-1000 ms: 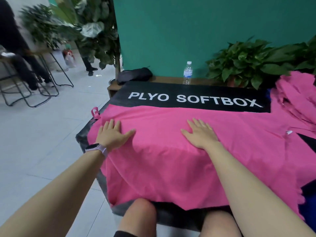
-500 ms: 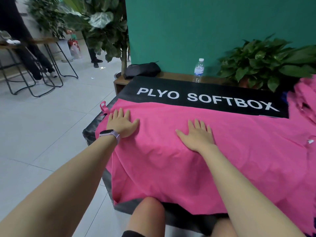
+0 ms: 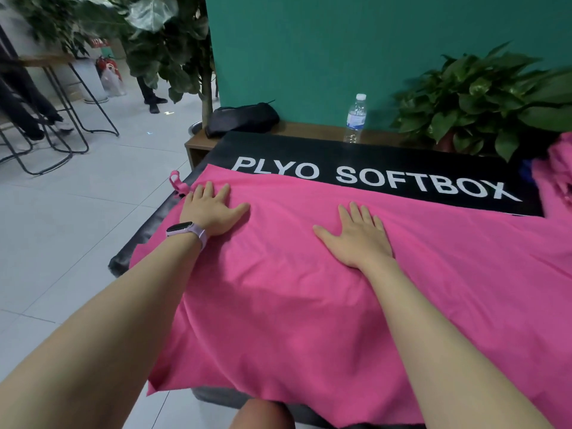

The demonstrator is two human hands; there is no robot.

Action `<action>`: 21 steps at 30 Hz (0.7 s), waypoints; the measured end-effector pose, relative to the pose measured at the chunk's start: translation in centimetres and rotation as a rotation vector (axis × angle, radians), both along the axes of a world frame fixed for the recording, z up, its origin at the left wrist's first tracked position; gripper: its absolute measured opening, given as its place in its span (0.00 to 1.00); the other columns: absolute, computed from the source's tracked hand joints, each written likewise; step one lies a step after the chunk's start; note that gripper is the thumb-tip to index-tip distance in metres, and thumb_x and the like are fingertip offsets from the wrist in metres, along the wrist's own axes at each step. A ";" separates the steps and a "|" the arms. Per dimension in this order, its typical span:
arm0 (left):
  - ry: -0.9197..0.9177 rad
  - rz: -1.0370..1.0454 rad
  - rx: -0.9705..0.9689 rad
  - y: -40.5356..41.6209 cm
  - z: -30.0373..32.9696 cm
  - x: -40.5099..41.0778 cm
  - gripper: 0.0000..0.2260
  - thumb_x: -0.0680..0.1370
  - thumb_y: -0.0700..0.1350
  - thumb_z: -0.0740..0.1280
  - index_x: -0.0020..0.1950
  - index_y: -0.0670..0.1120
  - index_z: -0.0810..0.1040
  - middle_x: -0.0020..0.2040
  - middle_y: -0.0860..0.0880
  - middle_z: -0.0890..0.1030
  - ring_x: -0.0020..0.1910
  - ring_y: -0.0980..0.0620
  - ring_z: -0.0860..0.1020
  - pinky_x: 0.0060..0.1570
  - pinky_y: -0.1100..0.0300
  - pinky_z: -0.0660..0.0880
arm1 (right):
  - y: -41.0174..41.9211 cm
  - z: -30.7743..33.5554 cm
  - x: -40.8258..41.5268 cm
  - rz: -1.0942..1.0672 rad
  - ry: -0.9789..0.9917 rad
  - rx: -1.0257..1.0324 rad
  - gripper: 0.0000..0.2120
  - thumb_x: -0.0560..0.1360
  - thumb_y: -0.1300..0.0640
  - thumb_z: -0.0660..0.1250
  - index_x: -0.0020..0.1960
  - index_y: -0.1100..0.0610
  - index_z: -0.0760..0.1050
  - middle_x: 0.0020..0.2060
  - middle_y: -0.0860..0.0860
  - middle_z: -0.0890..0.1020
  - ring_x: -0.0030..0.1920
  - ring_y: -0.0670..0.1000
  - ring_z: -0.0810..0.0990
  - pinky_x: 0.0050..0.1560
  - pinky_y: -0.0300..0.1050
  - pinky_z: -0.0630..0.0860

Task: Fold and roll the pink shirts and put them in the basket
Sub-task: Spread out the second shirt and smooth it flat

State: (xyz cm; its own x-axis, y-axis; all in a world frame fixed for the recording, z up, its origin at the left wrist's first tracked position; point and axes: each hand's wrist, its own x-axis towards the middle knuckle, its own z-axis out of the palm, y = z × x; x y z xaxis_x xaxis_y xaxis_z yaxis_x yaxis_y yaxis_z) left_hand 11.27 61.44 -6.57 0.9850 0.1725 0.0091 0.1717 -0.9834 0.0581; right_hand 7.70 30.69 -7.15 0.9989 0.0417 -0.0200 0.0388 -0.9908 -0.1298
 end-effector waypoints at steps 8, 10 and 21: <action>-0.003 -0.016 -0.013 0.9 -0.1 4.7 0.40 0.75 0.75 0.46 0.82 0.55 0.53 0.82 0.42 0.52 0.81 0.41 0.51 0.78 0.47 0.47 | 0.4 0.0 4.8 0.003 0.012 -0.009 0.47 0.73 0.23 0.43 0.83 0.51 0.47 0.83 0.52 0.47 0.82 0.53 0.44 0.80 0.55 0.42; -0.006 -0.013 -0.018 1.1 -0.2 5.6 0.40 0.75 0.75 0.46 0.82 0.55 0.54 0.82 0.43 0.53 0.81 0.42 0.51 0.78 0.47 0.47 | 0.6 -0.1 5.9 0.004 0.009 -0.005 0.48 0.73 0.23 0.43 0.83 0.51 0.48 0.83 0.51 0.47 0.82 0.53 0.44 0.80 0.55 0.43; -0.178 -0.144 0.026 -6.9 2.0 0.6 0.19 0.83 0.52 0.54 0.63 0.42 0.76 0.62 0.40 0.77 0.61 0.38 0.75 0.60 0.48 0.70 | -1.7 3.6 4.9 0.012 0.065 0.627 0.29 0.82 0.39 0.57 0.78 0.53 0.65 0.78 0.50 0.64 0.78 0.52 0.61 0.78 0.49 0.57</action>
State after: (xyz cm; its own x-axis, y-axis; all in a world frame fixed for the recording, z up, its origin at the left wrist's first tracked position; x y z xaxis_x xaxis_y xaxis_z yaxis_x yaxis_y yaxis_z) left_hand 11.92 54.56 -4.57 0.9819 0.0279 0.1873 0.0190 -0.9986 0.0493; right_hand 12.60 28.94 -3.51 0.9959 0.0765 -0.0488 0.0220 -0.7253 -0.6880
